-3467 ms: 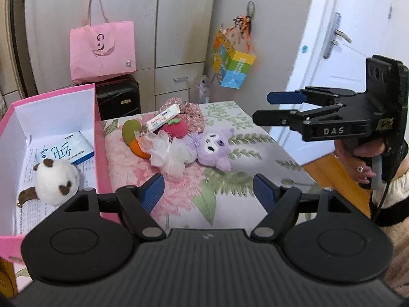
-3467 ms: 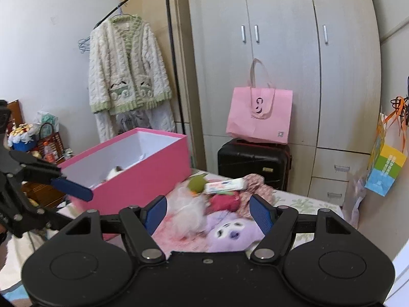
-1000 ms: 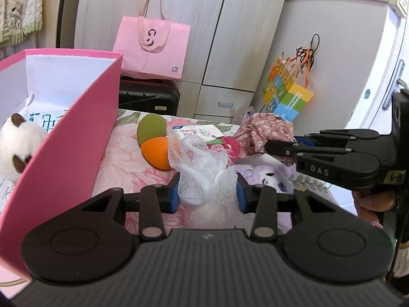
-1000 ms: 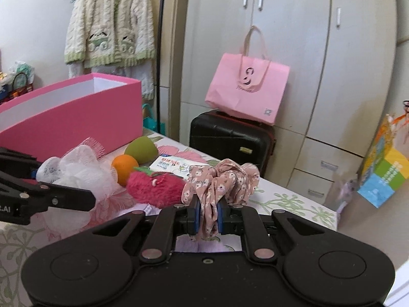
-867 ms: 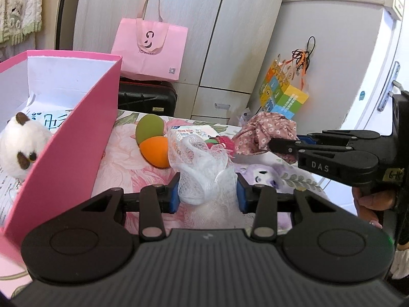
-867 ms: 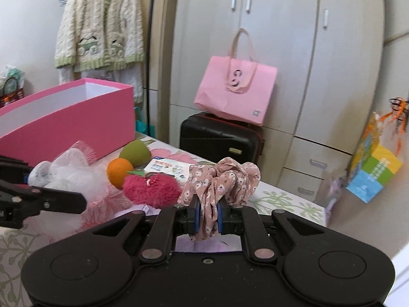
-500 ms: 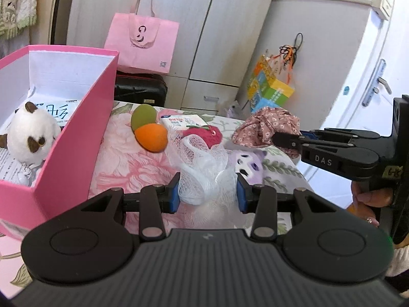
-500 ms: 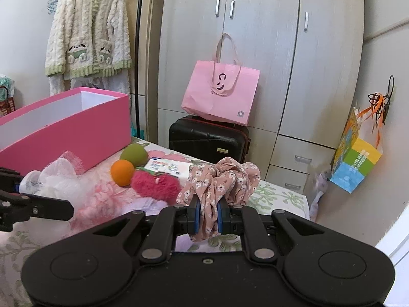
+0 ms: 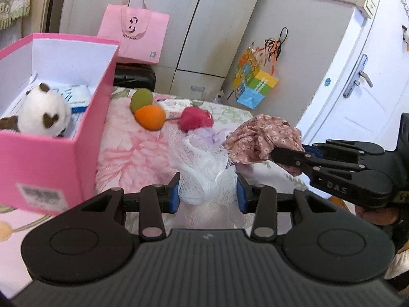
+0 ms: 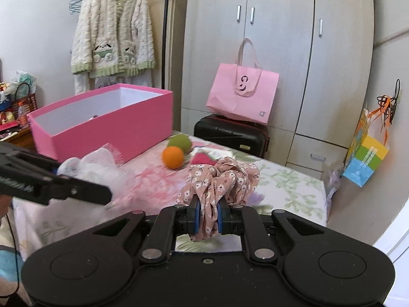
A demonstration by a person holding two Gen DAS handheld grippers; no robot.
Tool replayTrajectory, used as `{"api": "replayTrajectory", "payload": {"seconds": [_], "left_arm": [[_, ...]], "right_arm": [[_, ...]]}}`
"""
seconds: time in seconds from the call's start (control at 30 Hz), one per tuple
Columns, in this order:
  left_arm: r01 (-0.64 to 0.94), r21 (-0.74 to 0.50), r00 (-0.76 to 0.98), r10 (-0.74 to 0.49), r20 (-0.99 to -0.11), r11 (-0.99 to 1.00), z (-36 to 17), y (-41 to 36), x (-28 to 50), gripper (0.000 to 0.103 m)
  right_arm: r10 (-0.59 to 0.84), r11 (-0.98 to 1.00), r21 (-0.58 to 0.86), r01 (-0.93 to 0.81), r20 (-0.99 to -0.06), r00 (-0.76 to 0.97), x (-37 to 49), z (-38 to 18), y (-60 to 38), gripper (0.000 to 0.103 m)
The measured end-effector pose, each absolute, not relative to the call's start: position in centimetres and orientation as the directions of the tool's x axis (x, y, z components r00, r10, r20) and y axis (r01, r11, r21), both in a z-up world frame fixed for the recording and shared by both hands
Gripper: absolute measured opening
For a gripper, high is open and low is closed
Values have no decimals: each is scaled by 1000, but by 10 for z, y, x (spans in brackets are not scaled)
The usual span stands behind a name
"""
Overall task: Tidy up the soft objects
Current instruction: 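Carry the mesh puff in the left gripper over the pink box while the right gripper carries the scrunchie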
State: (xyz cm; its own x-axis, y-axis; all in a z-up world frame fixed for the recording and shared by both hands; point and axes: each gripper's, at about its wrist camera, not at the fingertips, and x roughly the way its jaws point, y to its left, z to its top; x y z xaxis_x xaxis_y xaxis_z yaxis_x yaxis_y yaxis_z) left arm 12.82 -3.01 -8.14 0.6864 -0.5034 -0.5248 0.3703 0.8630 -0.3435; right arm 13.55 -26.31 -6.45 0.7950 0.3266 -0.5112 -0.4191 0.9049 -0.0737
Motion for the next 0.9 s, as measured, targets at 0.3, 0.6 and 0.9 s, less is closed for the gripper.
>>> {"api": "replayTrajectory", "payload": {"seconds": [0.3,0.6,0.9], "left_arm": [[393,-330,648,-513,-563,858,-79,-4,94,40],[384,-317,616,-496,-611,867,-63,32,70,40],[362,-207,653,-405,-640,909,-25,80,55,40]], "right_arm": [[409,872,-3,-489,-541,734,98,-65,-242,15],[550,792,142,-593,-586,595,75,-59,-218,15],[578,733,49,-679,-570,583,63,-30,-176,16]]}}
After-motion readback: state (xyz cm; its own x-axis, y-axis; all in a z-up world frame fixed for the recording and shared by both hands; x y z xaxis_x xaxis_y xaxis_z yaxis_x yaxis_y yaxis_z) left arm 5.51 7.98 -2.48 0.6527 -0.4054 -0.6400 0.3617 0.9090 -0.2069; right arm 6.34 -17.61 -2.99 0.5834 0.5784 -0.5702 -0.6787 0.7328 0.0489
